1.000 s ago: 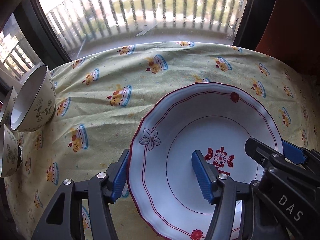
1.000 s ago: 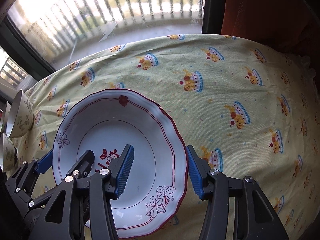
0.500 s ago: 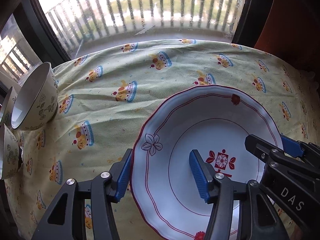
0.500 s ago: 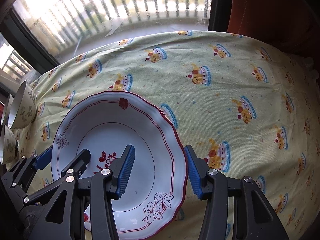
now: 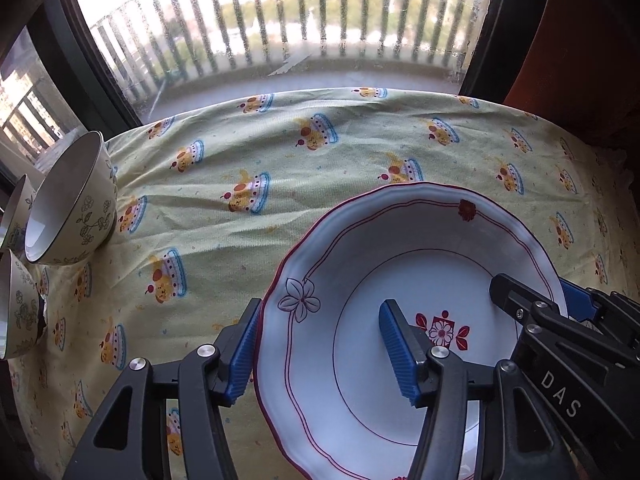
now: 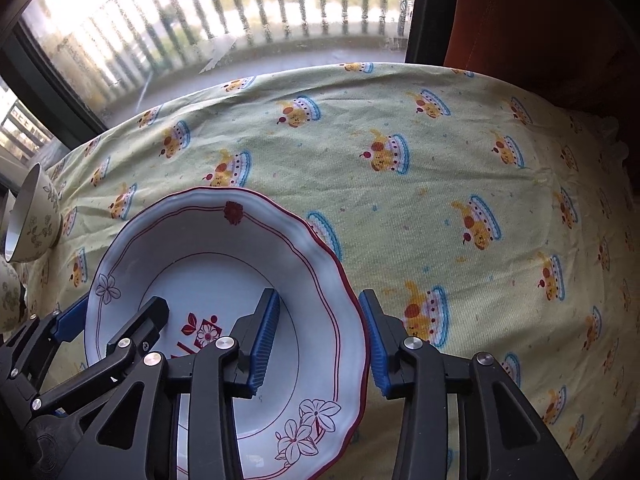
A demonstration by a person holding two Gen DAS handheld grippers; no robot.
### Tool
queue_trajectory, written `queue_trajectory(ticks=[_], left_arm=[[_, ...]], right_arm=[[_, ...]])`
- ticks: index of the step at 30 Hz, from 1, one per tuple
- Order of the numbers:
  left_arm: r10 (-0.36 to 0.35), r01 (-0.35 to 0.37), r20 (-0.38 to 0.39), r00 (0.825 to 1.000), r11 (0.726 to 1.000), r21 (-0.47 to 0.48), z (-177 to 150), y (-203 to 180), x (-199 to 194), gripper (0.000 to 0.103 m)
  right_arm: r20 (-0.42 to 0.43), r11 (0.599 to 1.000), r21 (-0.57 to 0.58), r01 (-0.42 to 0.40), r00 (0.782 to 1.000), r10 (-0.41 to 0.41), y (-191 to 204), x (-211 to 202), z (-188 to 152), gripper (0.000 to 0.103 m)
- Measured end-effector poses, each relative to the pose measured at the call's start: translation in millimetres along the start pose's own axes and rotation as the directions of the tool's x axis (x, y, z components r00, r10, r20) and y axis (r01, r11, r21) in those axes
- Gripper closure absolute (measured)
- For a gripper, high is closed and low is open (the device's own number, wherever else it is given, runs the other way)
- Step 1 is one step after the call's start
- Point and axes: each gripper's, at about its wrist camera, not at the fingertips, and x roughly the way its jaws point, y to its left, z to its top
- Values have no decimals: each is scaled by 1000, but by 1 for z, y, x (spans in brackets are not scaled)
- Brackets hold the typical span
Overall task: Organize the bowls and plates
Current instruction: 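Grip the rim of the red-rimmed deep plate with both grippers, then lift the red-rimmed plate with both grippers and carry it over the plate stack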
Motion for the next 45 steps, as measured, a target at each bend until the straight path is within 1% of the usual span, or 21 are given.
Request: queue_trajectory(ticks=[3,9,13,22,27,31,35,39,42,45], left_arm=[[-13,13,17,1000,1000,-16,2,2,-11,44],[-30,31,47,998,1000,-4,-1,6,-41,44],[-39,39,67,997,999,2,-7,12,-60,44],[-56,53,111,992,998,24,-31,22,-101,44],[-81,73,137,987,995,62,-48,25,-117,44],[-111,100,125,986,991,93,-70,27,-124,44],[-145,134,92,985,983,124,-94,26,-128,44],[-156,144,72,985,978,152,-115,22,-129,44],[-158,150,46,986,979,135,-127,18,-127,44],[-165,162,21,986,981,106,-135,16,-122,43]], right_arm=[[16,1000,6,3,1000,-3,-1,-11,0,58],[56,1000,17,22,998,-23,3,-41,-5,58],[78,999,20,30,996,-32,8,-62,-15,58],[103,998,55,33,994,-38,20,-103,-52,58],[112,995,92,41,992,-51,25,-120,-79,58],[116,990,126,66,990,-80,27,-131,-103,58],[108,981,164,102,987,-120,28,-139,-129,58],[110,975,190,119,984,-141,25,-142,-154,58],[102,974,199,106,986,-128,19,-141,-167,58],[104,978,180,103,987,-124,15,-140,-176,58]])
